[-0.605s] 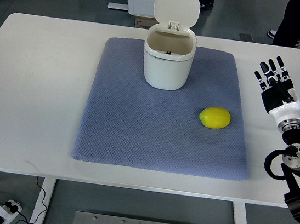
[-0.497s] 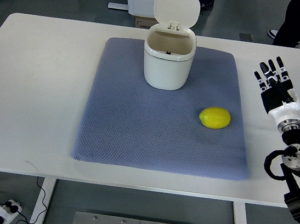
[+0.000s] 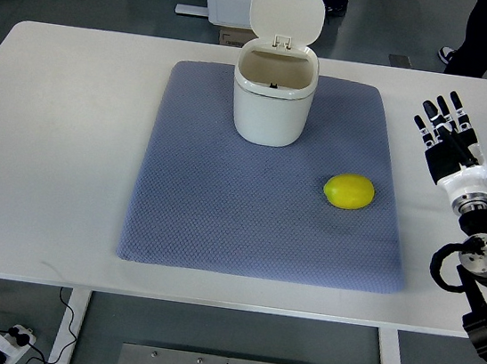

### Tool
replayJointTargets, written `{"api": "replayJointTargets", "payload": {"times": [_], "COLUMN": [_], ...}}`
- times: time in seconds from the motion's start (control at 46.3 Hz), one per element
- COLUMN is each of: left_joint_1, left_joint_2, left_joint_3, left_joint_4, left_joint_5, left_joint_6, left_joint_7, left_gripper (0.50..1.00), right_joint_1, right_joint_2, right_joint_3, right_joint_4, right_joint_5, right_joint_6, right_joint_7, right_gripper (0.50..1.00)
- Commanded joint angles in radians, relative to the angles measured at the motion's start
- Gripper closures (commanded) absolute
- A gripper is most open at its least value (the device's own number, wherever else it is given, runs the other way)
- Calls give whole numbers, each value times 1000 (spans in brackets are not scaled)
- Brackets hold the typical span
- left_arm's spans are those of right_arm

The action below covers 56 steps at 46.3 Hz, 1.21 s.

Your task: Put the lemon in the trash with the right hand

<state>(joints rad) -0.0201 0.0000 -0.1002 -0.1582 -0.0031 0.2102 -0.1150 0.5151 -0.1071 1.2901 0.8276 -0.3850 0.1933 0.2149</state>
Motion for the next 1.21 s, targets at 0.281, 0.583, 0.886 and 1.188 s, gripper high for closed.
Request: {"api": "replayJointTargets", "payload": {"times": [0.281,0.583,0.886,1.188], "left_joint_1": [2,2,2,2], "left_joint_2": [0,0,0,0], "left_joint_3": [1,1,1,1], "left_joint_4": [0,0,0,0], "left_joint_5": [0,0,0,0], "left_joint_6": [0,0,0,0], "left_joint_7": [0,0,0,0], "left_gripper": [500,500,500,500], "right_joint_1": [0,2,10,11], "right_joint_2": [3,0,-5,-3], "right_joint_3": [0,-2,-2,-2], "right_joint_4": [1,1,1,1], "right_joint_5": [0,0,0,0], "right_joint_6": [0,2,2,2], "right_joint_7": [0,0,0,0], "right_gripper": [500,500,500,500]}}
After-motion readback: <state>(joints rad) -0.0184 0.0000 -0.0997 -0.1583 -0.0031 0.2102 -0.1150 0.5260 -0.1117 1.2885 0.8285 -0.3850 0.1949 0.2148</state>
